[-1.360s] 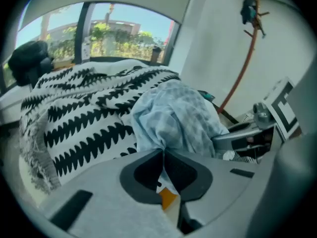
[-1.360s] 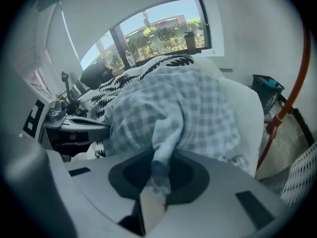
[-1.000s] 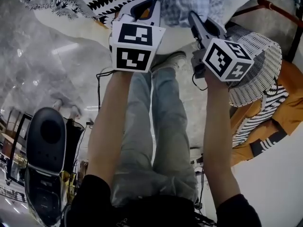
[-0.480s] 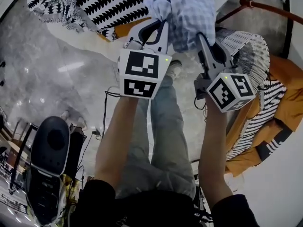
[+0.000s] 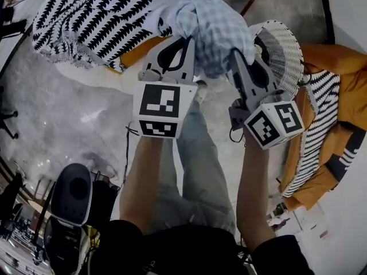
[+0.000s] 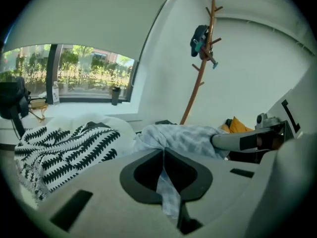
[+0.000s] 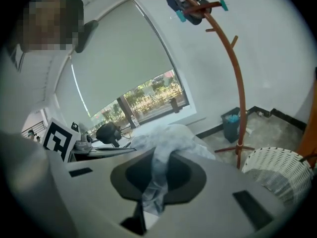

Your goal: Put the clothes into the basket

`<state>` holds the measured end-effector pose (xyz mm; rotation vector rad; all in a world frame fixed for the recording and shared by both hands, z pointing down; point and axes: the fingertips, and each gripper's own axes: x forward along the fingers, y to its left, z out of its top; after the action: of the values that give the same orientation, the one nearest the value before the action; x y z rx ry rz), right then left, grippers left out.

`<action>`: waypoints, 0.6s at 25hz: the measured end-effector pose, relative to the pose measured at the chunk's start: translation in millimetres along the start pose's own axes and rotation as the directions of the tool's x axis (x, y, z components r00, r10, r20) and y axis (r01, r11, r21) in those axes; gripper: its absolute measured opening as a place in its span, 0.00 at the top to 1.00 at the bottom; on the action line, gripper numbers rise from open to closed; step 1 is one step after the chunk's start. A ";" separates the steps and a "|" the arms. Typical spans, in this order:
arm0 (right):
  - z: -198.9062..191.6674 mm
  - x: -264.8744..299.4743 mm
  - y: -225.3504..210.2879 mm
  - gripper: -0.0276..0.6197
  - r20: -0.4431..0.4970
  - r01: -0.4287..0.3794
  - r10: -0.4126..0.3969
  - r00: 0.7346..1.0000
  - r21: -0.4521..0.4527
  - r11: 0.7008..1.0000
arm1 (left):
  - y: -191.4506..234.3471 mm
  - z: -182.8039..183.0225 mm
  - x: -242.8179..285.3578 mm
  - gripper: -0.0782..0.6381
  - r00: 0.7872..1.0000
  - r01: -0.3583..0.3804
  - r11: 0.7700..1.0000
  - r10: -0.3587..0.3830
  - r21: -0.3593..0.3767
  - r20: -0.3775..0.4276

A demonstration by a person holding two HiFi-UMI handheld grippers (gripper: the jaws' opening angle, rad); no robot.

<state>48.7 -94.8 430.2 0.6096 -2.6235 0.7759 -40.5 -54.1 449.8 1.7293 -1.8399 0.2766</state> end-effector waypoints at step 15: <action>70.7 -200.7 -76.7 0.90 0.298 0.249 -0.278 0.913 0.130 0.960 | -216.4 75.6 10.8 0.87 0.931 0.345 0.915 -0.362 0.210 0.049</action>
<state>243.3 -132.9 321.2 1.1746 -2.7091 0.7668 147.0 -131.9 342.7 2.2057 -1.5573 0.2463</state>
